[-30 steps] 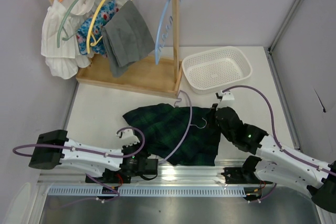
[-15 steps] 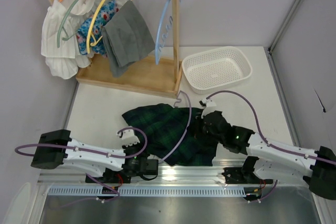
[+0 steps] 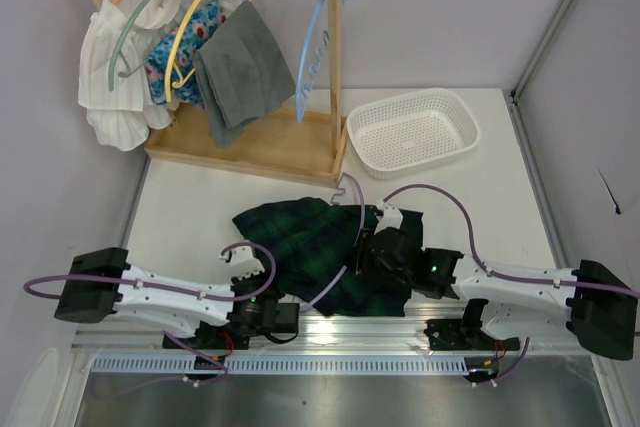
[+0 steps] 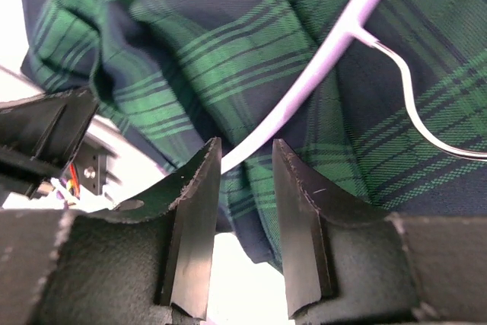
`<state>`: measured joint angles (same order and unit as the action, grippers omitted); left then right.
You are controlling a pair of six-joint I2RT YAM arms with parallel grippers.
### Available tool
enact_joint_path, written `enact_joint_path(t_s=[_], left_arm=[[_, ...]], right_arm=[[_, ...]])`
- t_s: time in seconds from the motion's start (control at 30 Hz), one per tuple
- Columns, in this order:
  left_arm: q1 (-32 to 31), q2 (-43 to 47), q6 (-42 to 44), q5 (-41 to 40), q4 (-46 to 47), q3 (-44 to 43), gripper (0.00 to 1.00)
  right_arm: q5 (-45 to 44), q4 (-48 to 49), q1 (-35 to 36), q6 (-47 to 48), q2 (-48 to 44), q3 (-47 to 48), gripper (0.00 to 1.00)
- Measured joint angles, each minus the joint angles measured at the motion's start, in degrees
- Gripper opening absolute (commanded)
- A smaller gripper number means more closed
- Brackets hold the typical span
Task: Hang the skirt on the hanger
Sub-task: Place skirt on hanger
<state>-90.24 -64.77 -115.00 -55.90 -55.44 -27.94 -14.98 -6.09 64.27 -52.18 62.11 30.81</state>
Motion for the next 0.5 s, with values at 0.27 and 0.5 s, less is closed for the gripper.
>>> enact_joint_path(t_s=[0.27, 0.5], left_arm=[[0.0, 1.6, 0.0, 0.0, 0.9, 1.0, 0.00], [0.0, 1.7, 0.0, 0.2, 1.0, 1.0, 0.00]], right_arm=[[-3.1, 1.2, 0.6, -3.3, 2.7, -0.4, 0.38], [-4.3, 5.1, 1.2, -5.2, 7.1, -1.0, 0.49]])
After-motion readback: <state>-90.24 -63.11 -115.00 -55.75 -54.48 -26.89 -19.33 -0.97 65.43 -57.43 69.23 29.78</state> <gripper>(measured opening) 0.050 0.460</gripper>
